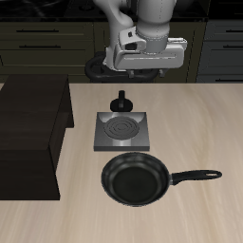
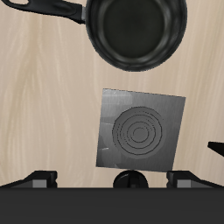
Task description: Place the frypan on top of the shelf
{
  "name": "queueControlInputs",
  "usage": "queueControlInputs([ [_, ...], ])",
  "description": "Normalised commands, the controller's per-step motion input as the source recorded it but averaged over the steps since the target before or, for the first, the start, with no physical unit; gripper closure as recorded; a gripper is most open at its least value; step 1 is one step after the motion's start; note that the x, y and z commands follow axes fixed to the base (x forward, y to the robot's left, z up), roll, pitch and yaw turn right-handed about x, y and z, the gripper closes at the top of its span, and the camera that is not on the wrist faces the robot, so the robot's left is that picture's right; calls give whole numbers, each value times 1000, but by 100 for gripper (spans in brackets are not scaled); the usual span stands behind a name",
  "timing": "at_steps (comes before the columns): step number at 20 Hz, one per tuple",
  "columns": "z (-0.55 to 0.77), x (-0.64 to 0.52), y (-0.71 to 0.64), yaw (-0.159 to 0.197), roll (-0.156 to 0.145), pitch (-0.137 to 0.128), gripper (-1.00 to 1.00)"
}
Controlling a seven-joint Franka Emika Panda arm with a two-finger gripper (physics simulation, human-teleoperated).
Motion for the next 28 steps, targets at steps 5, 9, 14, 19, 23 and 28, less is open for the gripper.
queueControlInputs([
  [5, -4, 317, 254, 14, 3, 12, -100],
  [9, 8, 215, 196, 29, 9, -21, -100],
  [14, 18, 241, 118, -3, -2, -12, -100],
  [19, -9, 382, 72, 14, -22, 4, -100],
  [23, 12, 330, 26, -4, -13, 4, -100],
  [28, 49, 313, -72, -6, -31, -15, -100],
])
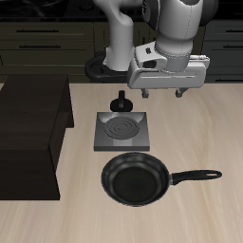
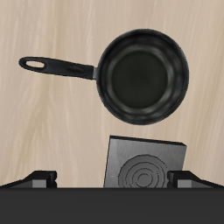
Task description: Place the frypan on top of the shelf
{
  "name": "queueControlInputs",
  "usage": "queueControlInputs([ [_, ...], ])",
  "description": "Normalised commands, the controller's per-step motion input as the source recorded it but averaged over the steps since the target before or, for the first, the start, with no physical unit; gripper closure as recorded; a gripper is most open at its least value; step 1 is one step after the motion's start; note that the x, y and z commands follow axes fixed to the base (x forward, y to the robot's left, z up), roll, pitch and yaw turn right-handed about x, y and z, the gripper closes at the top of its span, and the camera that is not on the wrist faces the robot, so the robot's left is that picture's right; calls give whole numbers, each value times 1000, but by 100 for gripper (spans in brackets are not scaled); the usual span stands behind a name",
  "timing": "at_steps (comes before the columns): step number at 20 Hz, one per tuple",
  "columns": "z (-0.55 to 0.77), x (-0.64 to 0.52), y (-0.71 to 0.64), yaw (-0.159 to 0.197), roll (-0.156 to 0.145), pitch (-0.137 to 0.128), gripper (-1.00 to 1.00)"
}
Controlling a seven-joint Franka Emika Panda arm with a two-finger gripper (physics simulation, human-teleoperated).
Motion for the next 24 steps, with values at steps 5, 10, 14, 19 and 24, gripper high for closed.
queueControlInputs([
  [5, 15, 177, -2, -5, -7, -7, -100],
  [10, 33, 132, 53, 10, -1, -13, -100],
  [14, 26, 105, 120, 17, 6, -8, -100],
  [19, 18, 27, 38, 14, 0, -9, -100],
  [24, -91, -82, 102, 45, 27, -20, -100],
])
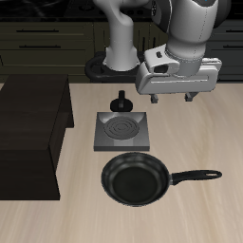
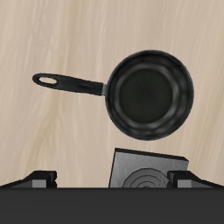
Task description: Place the frypan on top of the shelf
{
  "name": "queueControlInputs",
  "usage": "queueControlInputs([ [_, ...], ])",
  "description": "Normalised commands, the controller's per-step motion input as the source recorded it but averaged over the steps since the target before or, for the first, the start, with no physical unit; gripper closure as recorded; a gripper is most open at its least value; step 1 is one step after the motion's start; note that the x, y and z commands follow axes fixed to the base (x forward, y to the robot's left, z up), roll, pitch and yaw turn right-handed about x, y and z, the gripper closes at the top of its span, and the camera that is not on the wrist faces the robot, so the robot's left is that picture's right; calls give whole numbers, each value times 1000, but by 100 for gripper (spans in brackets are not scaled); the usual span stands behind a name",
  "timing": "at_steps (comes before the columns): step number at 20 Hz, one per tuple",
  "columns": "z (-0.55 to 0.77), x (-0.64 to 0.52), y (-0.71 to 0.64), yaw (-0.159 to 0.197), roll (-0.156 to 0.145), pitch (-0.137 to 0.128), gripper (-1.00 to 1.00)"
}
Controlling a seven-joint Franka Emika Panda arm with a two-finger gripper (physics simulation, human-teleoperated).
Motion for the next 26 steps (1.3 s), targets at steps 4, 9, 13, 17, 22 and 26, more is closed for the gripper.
queueControlInputs([
  [4, -45, 43, 13, 13, -3, -38, -100],
  [9, -174, 139, -49, 17, -20, 20, -100],
  [13, -292, 83, -37, -2, -1, 31, -100],
  [17, -245, 51, 17, 9, 10, 27, -100],
  [22, -274, -11, 102, 77, 3, -18, -100],
  [26, -191, 8, 78, 37, 17, 5, -100],
])
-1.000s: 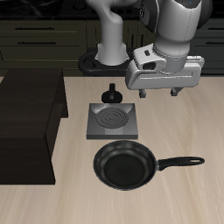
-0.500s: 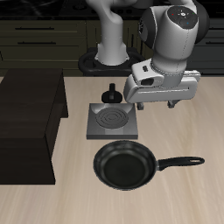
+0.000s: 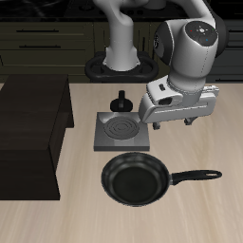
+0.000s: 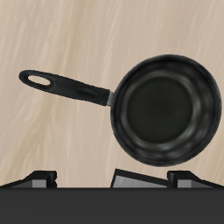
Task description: Place the frypan on top of the shelf
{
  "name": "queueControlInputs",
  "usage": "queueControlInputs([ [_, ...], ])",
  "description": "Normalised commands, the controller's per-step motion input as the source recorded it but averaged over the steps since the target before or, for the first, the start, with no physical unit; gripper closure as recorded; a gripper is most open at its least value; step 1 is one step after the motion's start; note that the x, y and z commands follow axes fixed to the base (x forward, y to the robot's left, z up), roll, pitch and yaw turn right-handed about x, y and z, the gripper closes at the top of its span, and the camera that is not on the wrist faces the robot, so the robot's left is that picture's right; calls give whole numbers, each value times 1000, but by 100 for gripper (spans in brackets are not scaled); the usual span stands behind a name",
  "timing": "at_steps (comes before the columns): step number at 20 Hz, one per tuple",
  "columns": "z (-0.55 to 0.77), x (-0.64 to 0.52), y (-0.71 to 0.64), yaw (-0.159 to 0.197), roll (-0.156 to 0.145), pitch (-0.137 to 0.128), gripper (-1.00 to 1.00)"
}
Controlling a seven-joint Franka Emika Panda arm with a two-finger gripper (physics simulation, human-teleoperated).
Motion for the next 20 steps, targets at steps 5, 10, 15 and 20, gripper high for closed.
queueControlInputs([
  [5, -241, 42, 3, 8, -3, 13, -100],
  [10, -277, 96, -94, -9, -21, 45, -100],
  [15, -184, 1, -24, 1, 1, 22, -100],
  [20, -270, 36, -9, 25, -5, 10, -100],
])
